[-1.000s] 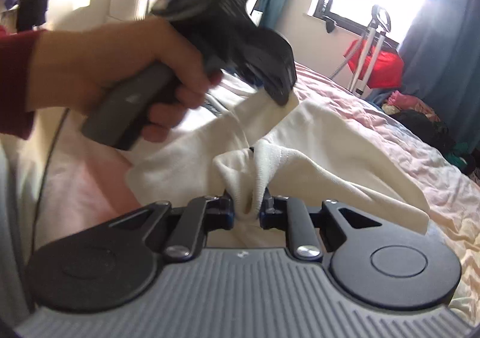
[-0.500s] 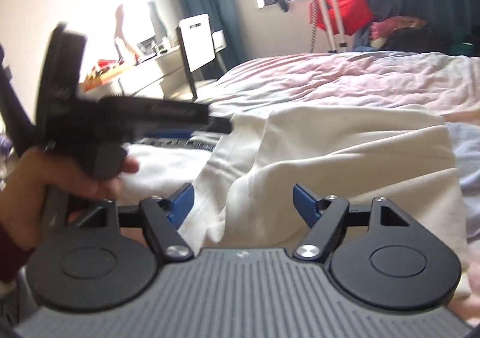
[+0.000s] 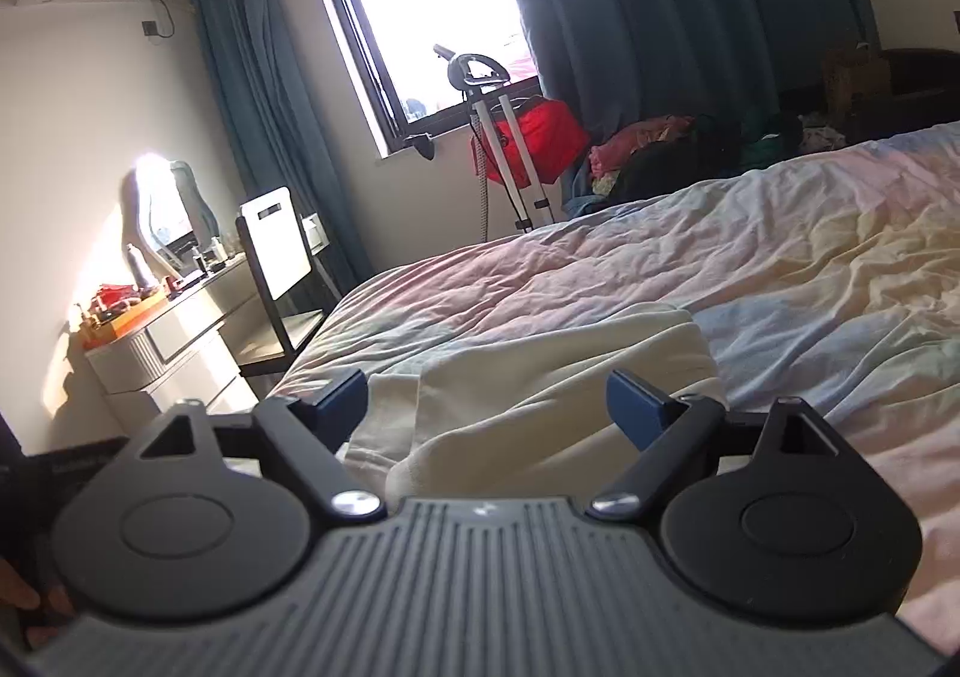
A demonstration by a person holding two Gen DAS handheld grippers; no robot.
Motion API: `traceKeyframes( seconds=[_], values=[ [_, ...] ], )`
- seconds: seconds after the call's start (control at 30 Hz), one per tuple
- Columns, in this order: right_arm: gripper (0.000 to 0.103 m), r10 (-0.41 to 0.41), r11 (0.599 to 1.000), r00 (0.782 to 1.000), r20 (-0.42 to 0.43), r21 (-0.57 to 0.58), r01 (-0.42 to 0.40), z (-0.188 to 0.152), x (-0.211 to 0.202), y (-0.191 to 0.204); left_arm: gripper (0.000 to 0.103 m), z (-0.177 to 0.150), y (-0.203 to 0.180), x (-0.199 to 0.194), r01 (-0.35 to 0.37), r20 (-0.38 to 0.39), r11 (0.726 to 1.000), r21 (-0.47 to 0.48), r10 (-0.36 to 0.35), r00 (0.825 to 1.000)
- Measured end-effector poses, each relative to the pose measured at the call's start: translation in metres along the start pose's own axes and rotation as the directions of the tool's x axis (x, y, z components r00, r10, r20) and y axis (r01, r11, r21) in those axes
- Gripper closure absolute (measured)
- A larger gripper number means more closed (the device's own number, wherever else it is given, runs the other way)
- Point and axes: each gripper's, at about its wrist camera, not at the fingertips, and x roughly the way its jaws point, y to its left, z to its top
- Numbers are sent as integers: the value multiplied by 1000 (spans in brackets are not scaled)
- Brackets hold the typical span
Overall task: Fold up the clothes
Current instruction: 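Grasp the ribbed cuff with the left tool and lift it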
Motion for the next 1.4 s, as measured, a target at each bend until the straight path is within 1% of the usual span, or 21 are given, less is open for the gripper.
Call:
traceKeyframes(
  seconds=[0.07, 0.13, 0.23, 0.33, 0.37, 0.43, 0.53, 0.57, 0.6, 0.67, 0.73, 0.8, 0.83, 0.9, 0.97, 1.03, 1.07, 1.17, 1.27, 1.3, 1.4],
  values=[
    [15, -17, 1000, 1000, 3, 4, 17, 0, -1, -1, 1, 13, 38, 3, 5, -10, 980, -201, -7, 1000],
    [15, -33, 999, 999, 6, 8, 33, 0, -2, -2, 6, 24, 76, 7, 5, 3, 923, -384, -5, 1000],
    [15, -73, 997, 997, -15, 6, 73, -4, 4, -8, 9, 42, 117, 20, -47, -2, 848, -527, 54, 999],
    [15, -112, 993, 993, -46, 18, 113, -8, 12, -15, 17, 56, 153, 39, -54, -28, 760, -647, 47, 999],
    [15, -121, 992, 991, -52, 16, 122, -9, 15, -16, 22, 62, 161, 47, -46, -26, 744, -667, 38, 999],
    [15, -133, 991, 990, -56, 0, 133, -11, 22, -16, 32, 72, 169, 55, -29, 0, 761, -648, 38, 999],
    [15, -147, 988, 988, -52, -47, 145, -13, 37, -10, 46, 82, 169, 67, -68, 28, 818, -571, 102, 994],
    [15, -154, 987, 987, -52, -64, 151, -14, 44, -7, 63, 84, 169, 71, -96, 30, 825, -558, 135, 990],
    [15, -159, 985, 985, -62, -82, 154, -16, 53, -4, 66, 84, 171, 72, -95, 41, 820, -564, 142, 989],
    [15, -170, 980, 980, -107, -119, 157, -22, 74, -1, 75, 84, 172, 73, -92, 68, 820, -565, 157, 985],
    [15, -191, 974, 963, -190, -158, 162, -32, 99, 0, 79, 85, 157, 66, -112, 108, 856, -506, 191, 976],
    [16, -222, 967, 934, -280, -188, 173, -48, 121, -2, 80, 90, 131, 59, -125, 184, 904, -409, 216, 959],
    [16, -233, 964, 926, -298, -199, 179, -51, 127, -2, 81, 92, 115, 56, -130, 231, 926, -354, 222, 947],
    [16, -242, 960, 932, -270, -206, 190, -47, 123, 2, 81, 94, 80, 49, -152, 322, 957, -248, 229, 919],
    [16, -231, 964, 954, -191, -178, 198, -29, 103, 3, 81, 94, 41, 38, -176, 406, 971, -160, 227, 885],
    [15, -219, 972, 972, -87, -112, 209, -9, 75, -3, 81, 90, 0, 27, -203, 479, 977, -71, 212, 852],
    [15, -222, 973, 974, -44, -80, 218, -1, 62, -8, 81, 88, -25, 25, -210, 510, 977, -34, 197, 837],
    [15, -275, 962, 961, 35, 10, 274, 16, 31, -33, 82, 71, -98, 18, -223, 582, 974, 51, 152, 799],
    [15, -280, 952, 952, 123, 159, 260, 28, -1, -67, 82, 46, -174, 19, -226, 645, 964, 141, 83, 759],
    [15, -283, 945, 948, 145, 213, 249, 31, -9, -79, 83, 34, -199, 23, -228, 657, 957, 180, 55, 751],
    [15, -304, 908, 931, 203, 358, 219, 39, -33, -114, 83, 0, -266, 43, -230, 652, 926, 298, -21, 758]
  ],
)
